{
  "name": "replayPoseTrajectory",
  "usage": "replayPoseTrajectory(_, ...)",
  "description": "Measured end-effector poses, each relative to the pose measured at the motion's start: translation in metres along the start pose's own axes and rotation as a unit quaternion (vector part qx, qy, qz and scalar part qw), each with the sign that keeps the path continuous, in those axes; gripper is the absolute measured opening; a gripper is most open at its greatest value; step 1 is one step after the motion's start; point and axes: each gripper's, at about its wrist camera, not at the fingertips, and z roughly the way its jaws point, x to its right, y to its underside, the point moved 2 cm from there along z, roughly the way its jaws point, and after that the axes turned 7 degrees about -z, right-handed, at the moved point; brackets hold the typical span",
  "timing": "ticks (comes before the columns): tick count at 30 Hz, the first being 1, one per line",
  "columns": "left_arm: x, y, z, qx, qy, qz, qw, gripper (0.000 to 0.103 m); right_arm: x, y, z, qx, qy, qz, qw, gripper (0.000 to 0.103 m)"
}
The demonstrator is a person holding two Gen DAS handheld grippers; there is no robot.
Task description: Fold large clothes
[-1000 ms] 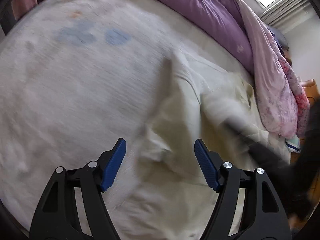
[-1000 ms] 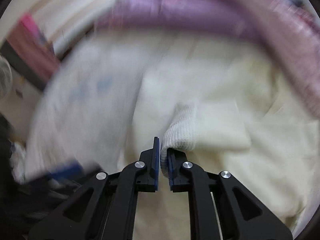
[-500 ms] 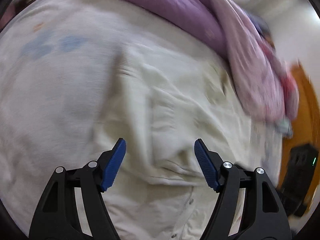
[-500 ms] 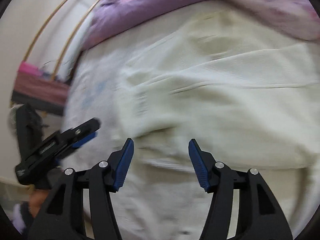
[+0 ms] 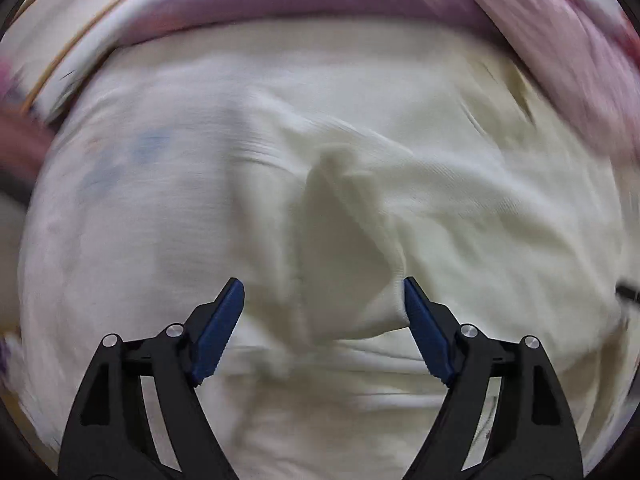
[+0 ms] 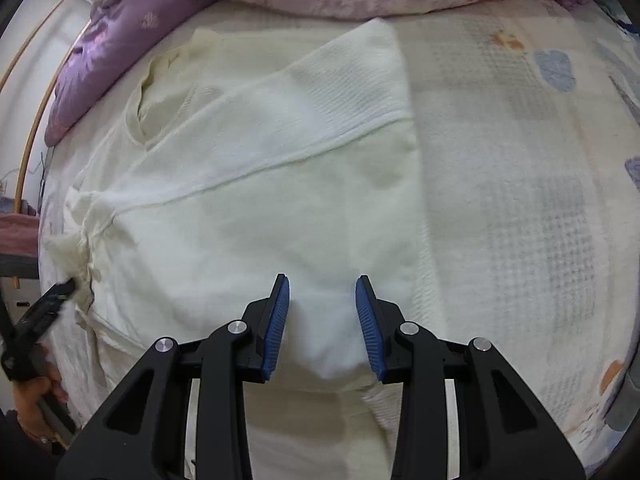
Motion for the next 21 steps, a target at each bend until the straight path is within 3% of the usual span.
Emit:
replayPoseTrajectory(2, -0.029, -0.008, -0.017, 0.019, -0.005, -0.038, 0.9991, 0.080, 0.005, -0.001, -0.002, 0.004, -0.003, -0.001, 1.000, 0.033)
replayPoseTrajectory(5, -0.072, -0.019, -0.022, 0.014, 0.009, -0.103, 0.9945, 0.080, 0.010, -0.005, -0.003, 0.007, -0.011, 0.005, 1.000, 0.033)
replayPoseTrajectory(8, -0.091, -0.033, -0.013, 0.001, 0.048, -0.143, 0.9886, 0.080, 0.018, -0.019, -0.010, 0.022, -0.021, 0.015, 0.999, 0.033)
replayPoseTrajectory(12, -0.099, -0.064, -0.001, -0.010, 0.106, -0.186, 0.9767, 0.080, 0.026, -0.049, -0.018, 0.039, -0.017, 0.023, 0.999, 0.042)
replayPoseTrajectory(15, -0.077, -0.088, 0.000, -0.005, 0.123, -0.145, 0.9818, 0.080, 0.034, -0.071, -0.023, 0.053, -0.015, 0.028, 0.998, 0.043)
replayPoseTrajectory(17, -0.056, -0.106, 0.015, -0.036, 0.136, -0.116, 0.9832, 0.080, 0.042, -0.085, -0.023, 0.057, -0.026, 0.046, 0.997, 0.047)
replayPoseTrajectory(19, -0.045, -0.122, 0.039, -0.062, 0.158, -0.116, 0.9788, 0.080, 0.053, -0.104, -0.018, 0.063, -0.022, 0.071, 0.995, 0.052)
replayPoseTrajectory(21, -0.040, -0.136, 0.065, -0.081, 0.139, -0.105, 0.9814, 0.080, 0.063, -0.117, -0.014, 0.069, -0.018, 0.084, 0.994, 0.053)
